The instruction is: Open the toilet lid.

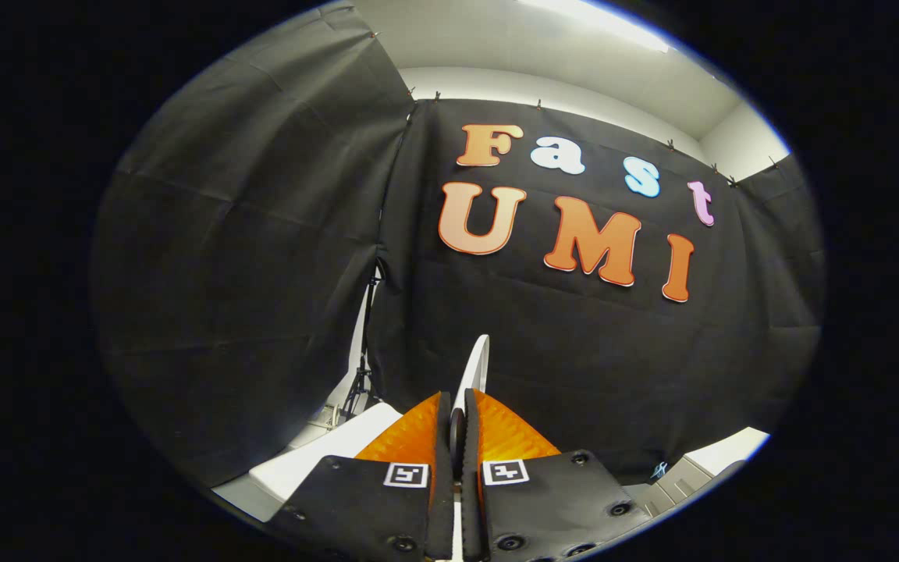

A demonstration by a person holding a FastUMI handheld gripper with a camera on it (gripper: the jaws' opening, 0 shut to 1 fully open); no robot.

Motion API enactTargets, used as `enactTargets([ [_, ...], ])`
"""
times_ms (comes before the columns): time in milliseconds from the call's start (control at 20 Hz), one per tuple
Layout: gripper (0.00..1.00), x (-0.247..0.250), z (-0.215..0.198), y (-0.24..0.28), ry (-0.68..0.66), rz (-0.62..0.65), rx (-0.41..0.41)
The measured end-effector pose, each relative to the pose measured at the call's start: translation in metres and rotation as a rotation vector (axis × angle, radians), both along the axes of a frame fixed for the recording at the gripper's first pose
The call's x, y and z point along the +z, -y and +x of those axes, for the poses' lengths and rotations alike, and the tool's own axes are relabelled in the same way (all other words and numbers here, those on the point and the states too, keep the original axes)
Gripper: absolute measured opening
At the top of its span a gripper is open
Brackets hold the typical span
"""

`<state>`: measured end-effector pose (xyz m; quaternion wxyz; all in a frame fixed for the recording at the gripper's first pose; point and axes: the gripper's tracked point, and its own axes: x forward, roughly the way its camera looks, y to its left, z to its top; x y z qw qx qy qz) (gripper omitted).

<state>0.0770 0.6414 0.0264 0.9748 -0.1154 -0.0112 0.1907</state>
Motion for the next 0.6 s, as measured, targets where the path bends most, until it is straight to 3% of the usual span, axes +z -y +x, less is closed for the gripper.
enactTargets([
  [150, 0.2, -0.013, -0.005, -0.024, -0.055, 0.008, 0.066],
  [300, 0.23, -0.014, -0.007, -0.027, -0.08, 0.034, 0.078],
  [400, 0.32, -0.02, -0.009, -0.028, -0.112, 0.049, 0.086],
  [450, 0.46, -0.02, -0.008, -0.034, -0.115, 0.047, 0.104],
  [600, 0.64, -0.01, -0.017, -0.042, -0.098, 0.052, 0.155],
])
